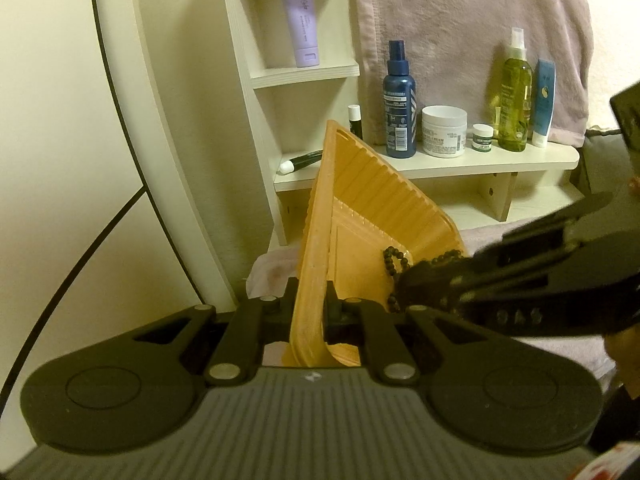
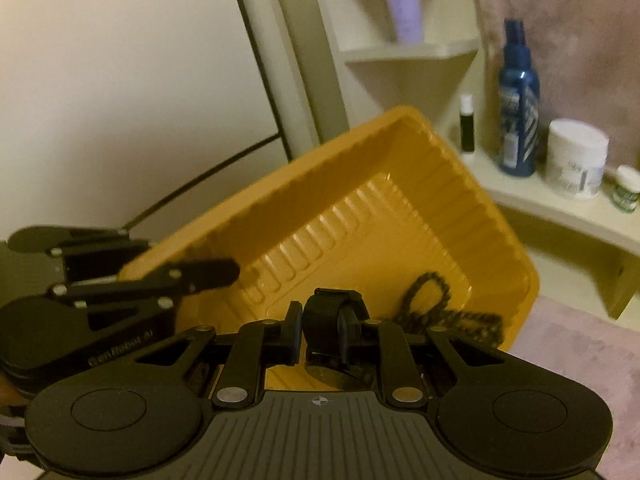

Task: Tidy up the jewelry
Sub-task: 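Carry the black watch into the orange tray and open the right gripper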

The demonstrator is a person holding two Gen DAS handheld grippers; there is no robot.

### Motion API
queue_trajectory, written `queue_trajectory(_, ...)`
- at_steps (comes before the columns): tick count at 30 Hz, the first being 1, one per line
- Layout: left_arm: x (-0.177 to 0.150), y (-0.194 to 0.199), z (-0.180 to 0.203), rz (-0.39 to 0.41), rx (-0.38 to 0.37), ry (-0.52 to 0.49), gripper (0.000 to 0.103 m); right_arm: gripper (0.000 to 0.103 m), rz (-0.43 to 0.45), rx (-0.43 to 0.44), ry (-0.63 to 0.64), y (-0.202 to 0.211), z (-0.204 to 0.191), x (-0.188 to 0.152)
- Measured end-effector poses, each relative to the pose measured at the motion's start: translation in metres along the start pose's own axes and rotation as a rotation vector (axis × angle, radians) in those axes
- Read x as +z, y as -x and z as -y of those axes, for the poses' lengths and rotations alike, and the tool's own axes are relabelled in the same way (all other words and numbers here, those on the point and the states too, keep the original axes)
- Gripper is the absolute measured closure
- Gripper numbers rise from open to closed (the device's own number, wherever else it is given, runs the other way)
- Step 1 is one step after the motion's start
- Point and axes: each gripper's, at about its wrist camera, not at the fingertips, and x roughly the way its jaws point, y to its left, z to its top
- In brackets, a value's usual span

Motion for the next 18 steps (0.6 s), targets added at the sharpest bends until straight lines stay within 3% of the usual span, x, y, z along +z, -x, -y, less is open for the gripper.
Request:
queue_trajectory(2,0.0,0.0,0.0,0.0,0.0,0.0,0.094,0.084,-0.007,0.02,-0.008,-0.002,0.003,-0.002)
queue_trajectory(4,0.0,-0.001,0.0,-0.002,0.003,0.0,0.094,0.077,0.0,0.008,-0.015,0.0,0.006,-0.002)
queue_trajectory(6,0.0,-0.001,0.0,-0.003,-0.001,0.004,0.094,0.055,0.017,-0.007,-0.025,0.004,0.008,-0.002)
queue_trajectory(18,0.002,-0.001,0.0,-0.003,0.003,-0.003,0.094,0.054,0.047,-0.146,-0.151,0.041,0.037,-0.019)
